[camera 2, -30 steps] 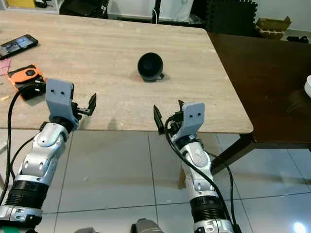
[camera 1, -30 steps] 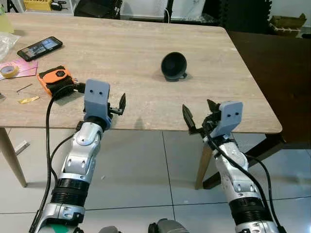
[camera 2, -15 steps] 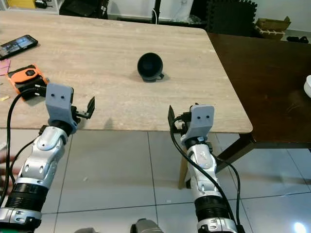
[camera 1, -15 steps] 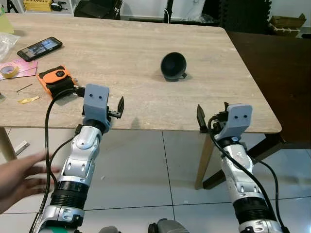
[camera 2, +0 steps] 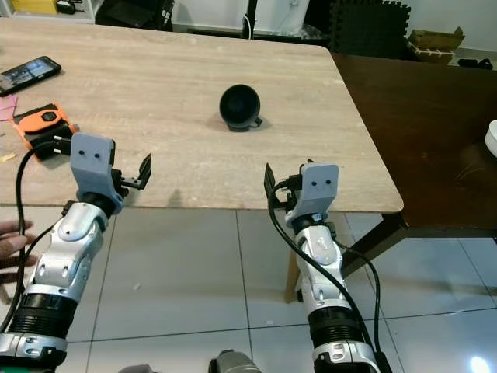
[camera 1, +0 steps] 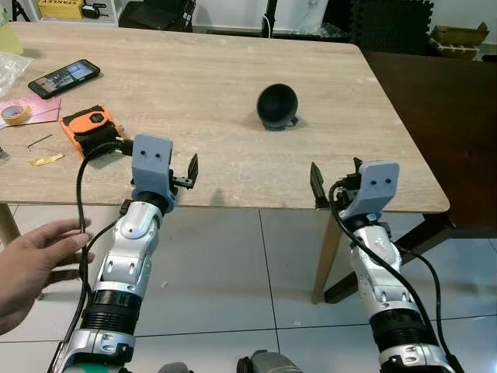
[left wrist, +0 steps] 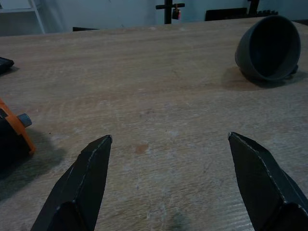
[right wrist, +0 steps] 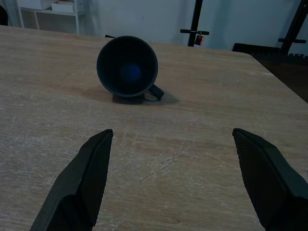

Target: Setting the table

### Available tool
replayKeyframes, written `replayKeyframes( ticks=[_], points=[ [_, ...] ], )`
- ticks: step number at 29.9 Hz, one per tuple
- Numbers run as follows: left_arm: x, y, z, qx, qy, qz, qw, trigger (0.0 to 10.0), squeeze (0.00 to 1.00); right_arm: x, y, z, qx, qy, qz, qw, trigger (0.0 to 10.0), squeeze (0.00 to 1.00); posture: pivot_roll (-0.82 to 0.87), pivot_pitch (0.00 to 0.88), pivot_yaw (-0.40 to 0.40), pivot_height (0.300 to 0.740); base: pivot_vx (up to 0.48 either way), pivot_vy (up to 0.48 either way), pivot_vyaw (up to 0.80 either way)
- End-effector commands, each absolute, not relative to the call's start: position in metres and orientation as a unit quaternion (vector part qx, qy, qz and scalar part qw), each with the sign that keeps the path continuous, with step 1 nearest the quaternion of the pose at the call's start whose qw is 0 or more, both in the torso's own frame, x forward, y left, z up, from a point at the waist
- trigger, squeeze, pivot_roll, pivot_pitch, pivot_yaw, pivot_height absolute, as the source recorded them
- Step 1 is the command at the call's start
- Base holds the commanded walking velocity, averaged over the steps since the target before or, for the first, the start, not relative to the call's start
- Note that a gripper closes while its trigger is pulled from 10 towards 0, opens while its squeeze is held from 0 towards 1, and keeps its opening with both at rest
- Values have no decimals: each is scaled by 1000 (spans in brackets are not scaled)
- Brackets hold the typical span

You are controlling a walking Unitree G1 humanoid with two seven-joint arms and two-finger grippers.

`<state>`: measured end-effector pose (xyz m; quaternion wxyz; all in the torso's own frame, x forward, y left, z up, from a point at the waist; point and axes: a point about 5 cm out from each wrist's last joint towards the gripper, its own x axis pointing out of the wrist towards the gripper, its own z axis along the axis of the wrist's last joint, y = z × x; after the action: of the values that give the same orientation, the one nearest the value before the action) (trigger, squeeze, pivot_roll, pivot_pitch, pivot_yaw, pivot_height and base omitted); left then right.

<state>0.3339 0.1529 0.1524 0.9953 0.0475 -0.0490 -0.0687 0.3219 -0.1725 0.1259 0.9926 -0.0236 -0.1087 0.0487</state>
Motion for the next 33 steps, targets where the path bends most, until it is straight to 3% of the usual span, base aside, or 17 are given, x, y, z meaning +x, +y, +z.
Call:
replayKeyframes(
  ticks=[1, 9, 33],
  points=[
    [332, 152, 145, 42, -38, -72, 996, 10000, 0, 320, -180, 121, -20, -103, 36, 994, 10000, 0, 63, 36, -44, 740, 0, 0, 0],
    [331, 151, 145, 39, -39, -78, 995, 10000, 0, 320, -180, 121, -19, -104, 36, 994, 10000, 0, 65, 35, -43, 740, 0, 0, 0],
    [331, 153, 146, 31, -43, -80, 995, 10000, 0, 322, -179, 122, -18, -105, 39, 994, 10000, 0, 67, 31, -47, 740, 304, 0, 0]
  ],
)
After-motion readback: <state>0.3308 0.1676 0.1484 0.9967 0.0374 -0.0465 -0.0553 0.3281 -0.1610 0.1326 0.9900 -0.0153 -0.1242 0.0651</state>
